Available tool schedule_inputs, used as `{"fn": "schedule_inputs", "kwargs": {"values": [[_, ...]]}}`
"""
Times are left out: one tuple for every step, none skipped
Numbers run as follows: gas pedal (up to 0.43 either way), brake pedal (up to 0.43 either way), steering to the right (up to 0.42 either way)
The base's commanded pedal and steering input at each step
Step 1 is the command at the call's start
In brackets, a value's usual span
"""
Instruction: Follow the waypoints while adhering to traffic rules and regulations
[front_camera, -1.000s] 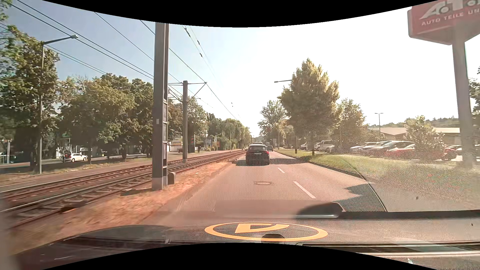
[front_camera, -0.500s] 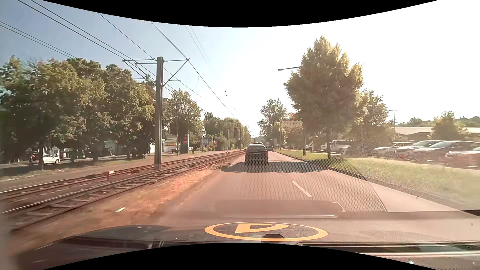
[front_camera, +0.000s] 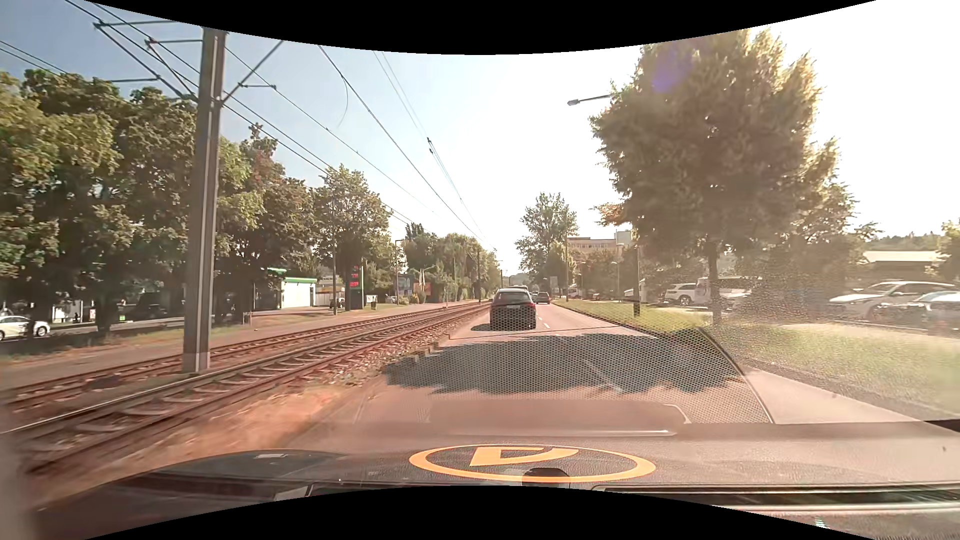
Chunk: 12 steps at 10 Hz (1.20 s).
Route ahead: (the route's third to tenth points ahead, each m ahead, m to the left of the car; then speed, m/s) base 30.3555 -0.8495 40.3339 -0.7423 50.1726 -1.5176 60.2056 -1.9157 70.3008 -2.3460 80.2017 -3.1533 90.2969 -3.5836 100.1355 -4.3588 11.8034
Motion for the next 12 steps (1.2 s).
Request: {"fn": "schedule_inputs", "kwargs": {"values": [[0.177,0.0,-0.002],[0.177,0.0,-0.002],[0.197,0.0,-0.001],[0.197,0.0,-0.001],[0.209,0.0,-0.001],[0.209,0.0,0.0],[0.209,0.0,0.0],[0.209,0.0,-0.001],[0.197,0.0,0.0],[0.197,0.0,0.0],[0.177,0.0,-0.001],[0.169,0.0,-0.001]]}}
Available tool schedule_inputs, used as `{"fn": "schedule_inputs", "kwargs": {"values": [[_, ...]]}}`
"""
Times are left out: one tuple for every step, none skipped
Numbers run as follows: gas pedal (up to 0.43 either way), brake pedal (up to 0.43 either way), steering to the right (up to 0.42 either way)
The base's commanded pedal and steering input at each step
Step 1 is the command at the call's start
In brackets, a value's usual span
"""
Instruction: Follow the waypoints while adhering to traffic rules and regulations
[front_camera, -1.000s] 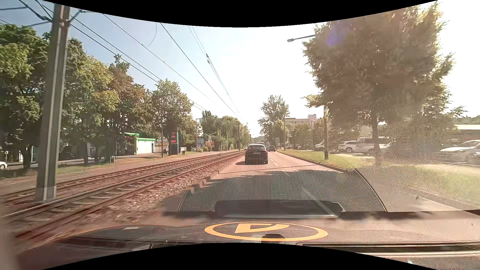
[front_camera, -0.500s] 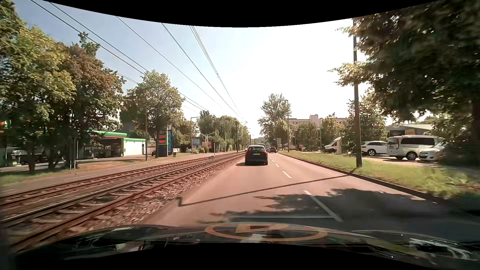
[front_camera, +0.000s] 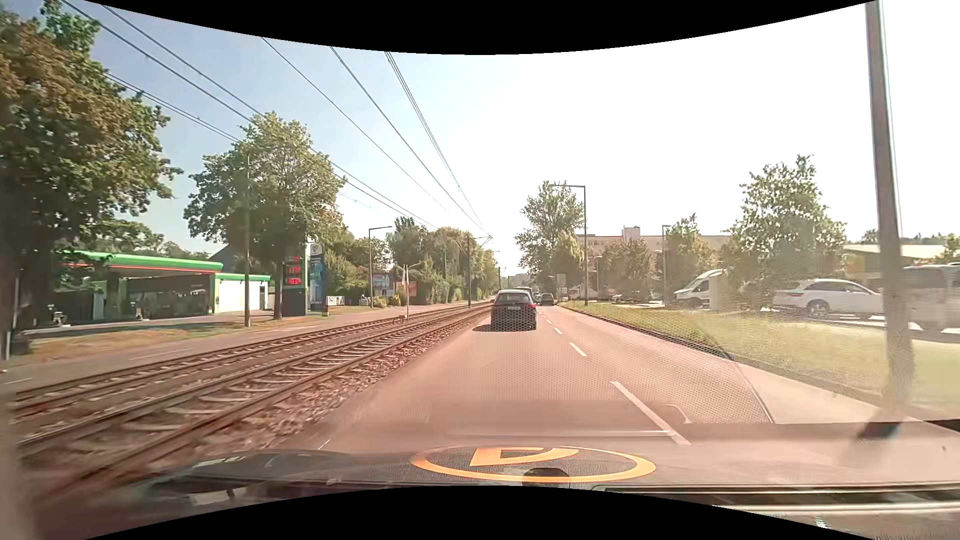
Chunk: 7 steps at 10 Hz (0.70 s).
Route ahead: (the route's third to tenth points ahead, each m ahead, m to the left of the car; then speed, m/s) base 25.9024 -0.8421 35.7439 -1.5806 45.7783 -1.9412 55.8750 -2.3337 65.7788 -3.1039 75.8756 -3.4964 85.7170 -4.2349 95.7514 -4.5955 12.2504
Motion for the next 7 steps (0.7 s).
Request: {"fn": "schedule_inputs", "kwargs": {"values": [[0.157,0.0,0.0],[0.157,0.0,0.0],[0.15,0.0,0.0],[0.15,0.0,0.001],[0.15,0.0,0.001],[0.138,0.0,0.003],[0.138,0.0,0.003]]}}
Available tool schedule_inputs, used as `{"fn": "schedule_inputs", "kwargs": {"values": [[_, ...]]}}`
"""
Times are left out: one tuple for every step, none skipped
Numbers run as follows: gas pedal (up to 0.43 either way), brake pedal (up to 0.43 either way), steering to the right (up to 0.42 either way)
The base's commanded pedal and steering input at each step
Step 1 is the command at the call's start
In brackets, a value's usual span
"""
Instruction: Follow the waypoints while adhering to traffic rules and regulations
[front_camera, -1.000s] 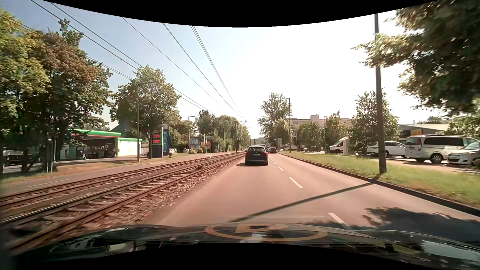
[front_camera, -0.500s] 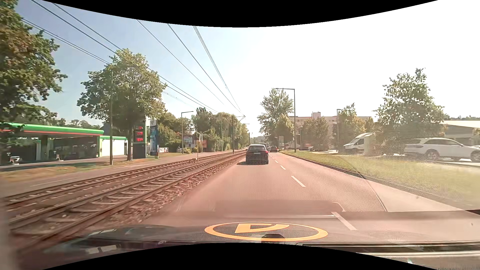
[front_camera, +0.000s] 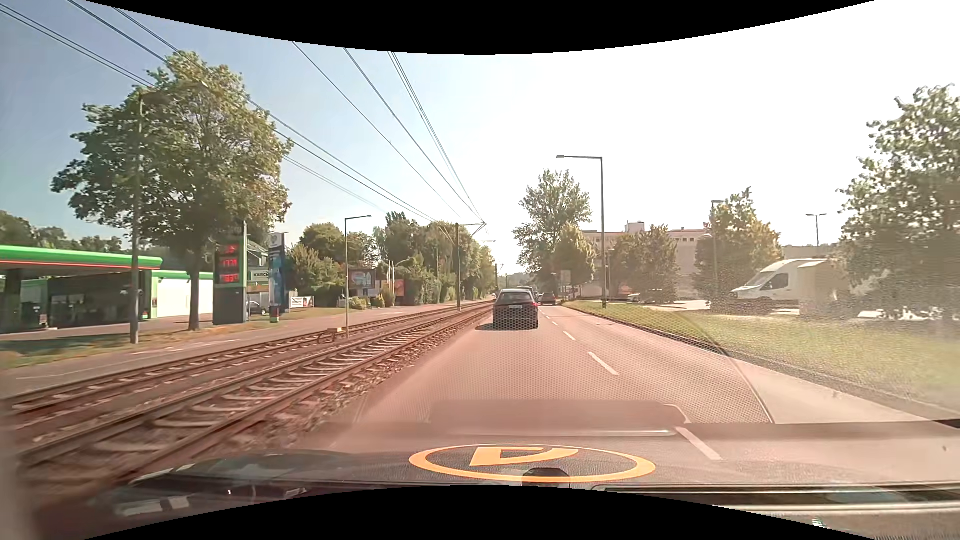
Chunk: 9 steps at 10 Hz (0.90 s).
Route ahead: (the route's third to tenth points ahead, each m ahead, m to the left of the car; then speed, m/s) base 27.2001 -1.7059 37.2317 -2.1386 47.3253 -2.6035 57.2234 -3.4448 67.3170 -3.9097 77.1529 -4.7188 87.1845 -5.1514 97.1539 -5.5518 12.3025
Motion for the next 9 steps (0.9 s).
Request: {"fn": "schedule_inputs", "kwargs": {"values": [[0.138,0.0,0.003],[0.138,0.0,0.004],[0.138,0.0,0.004],[0.138,0.0,0.003],[0.138,0.0,0.004],[0.138,0.0,0.004],[0.138,0.0,0.004],[0.13,0.0,0.004],[0.13,0.0,0.004]]}}
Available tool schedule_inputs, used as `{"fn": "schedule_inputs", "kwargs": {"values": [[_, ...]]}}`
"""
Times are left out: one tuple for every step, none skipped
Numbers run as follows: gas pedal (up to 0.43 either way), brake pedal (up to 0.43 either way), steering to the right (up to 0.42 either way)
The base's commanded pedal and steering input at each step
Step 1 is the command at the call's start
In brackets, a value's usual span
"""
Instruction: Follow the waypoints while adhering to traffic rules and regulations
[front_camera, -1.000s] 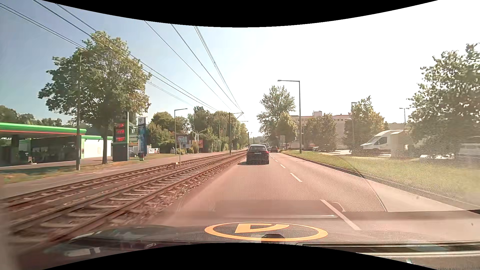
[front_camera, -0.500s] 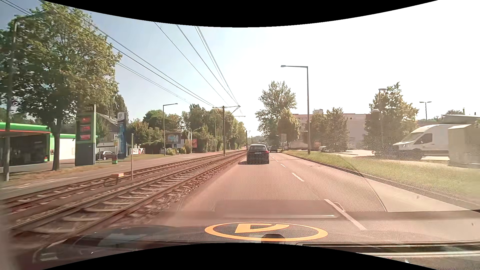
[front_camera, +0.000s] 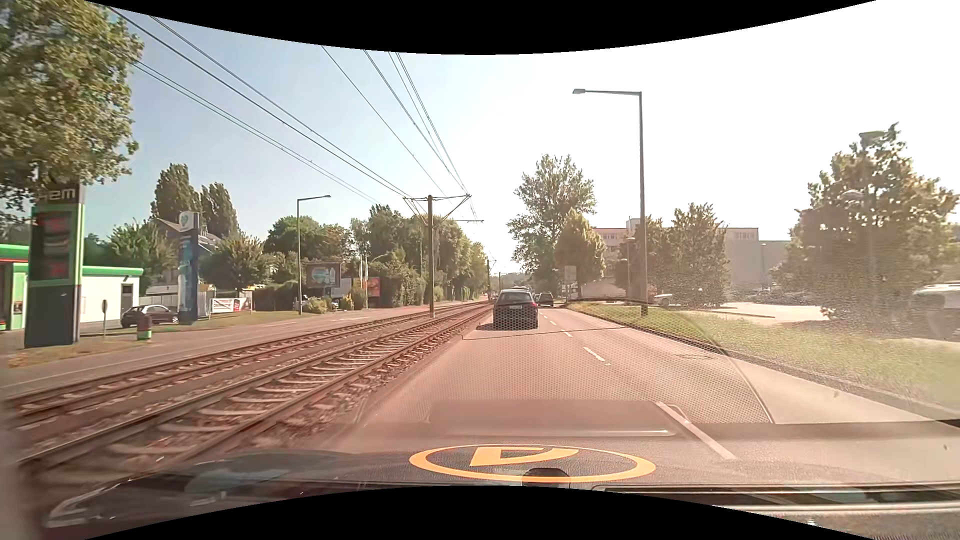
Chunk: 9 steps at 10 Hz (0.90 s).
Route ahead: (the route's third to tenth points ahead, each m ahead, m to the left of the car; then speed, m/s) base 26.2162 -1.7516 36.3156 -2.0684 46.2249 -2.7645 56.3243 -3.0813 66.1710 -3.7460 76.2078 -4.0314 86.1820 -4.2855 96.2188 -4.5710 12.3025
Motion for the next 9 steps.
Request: {"fn": "schedule_inputs", "kwargs": {"values": [[0.13,0.0,0.004],[0.13,0.0,0.004],[0.13,0.0,0.004],[0.13,0.0,0.004],[0.13,0.0,0.004],[0.13,0.0,0.004],[0.138,0.0,0.003],[0.138,0.0,0.004],[0.15,0.0,0.003]]}}
